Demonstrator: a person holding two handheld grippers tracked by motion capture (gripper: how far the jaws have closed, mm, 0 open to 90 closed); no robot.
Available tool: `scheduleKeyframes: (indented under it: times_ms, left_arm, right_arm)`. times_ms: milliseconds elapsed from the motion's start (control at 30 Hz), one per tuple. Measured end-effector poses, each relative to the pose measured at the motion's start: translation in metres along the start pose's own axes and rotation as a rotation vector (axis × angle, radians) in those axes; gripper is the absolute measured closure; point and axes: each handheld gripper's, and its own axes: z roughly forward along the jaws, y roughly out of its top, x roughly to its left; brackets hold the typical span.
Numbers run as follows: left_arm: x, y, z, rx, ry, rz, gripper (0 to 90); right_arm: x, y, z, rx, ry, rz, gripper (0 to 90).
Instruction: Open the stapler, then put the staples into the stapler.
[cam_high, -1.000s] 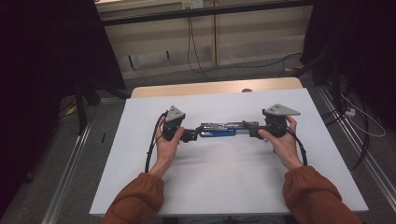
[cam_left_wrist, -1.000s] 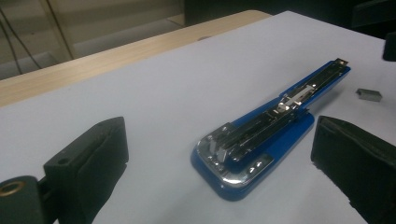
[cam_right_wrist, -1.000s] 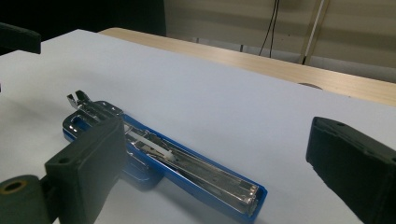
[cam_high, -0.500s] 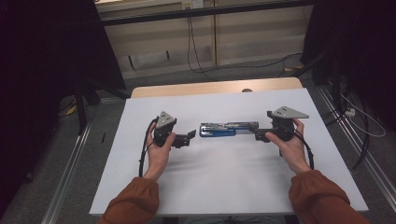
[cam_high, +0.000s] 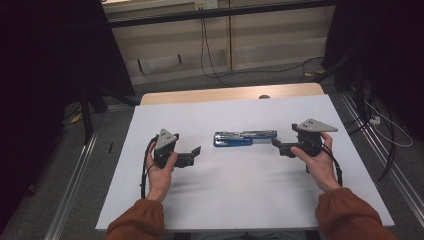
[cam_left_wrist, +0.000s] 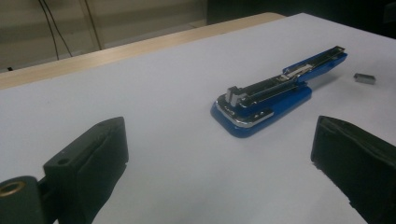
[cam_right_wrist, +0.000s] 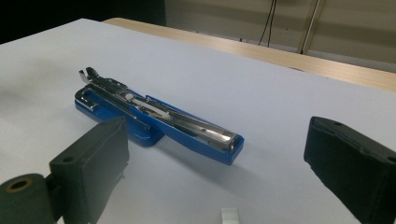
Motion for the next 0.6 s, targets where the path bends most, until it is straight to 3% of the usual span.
scheduleKeyframes:
  times_ms: [200,333,467,600]
  left_arm:
    - [-0.006,-0.007,-0.015,-0.024,-0.016,0.012,4.2]
    - [-0.009,-0.012,-0.024,-0.033,-0.017,0.000,4.2]
    - [-0.010,-0.020,-0.029,-0.022,0.005,-0.006,4.2]
    - [-0.015,-0.024,-0.037,-0.014,-0.009,-0.017,4.2]
  right_arm:
    - [-0.002,-0.001,-0.005,0.020,-0.001,0.009,6.8]
    - [-0.005,-0.005,-0.011,0.045,0.003,0.020,6.7]
    - [-0.007,-0.007,-0.013,0.049,-0.001,0.024,6.7]
    - [-0.011,-0.007,-0.013,0.057,-0.002,0.037,9.4]
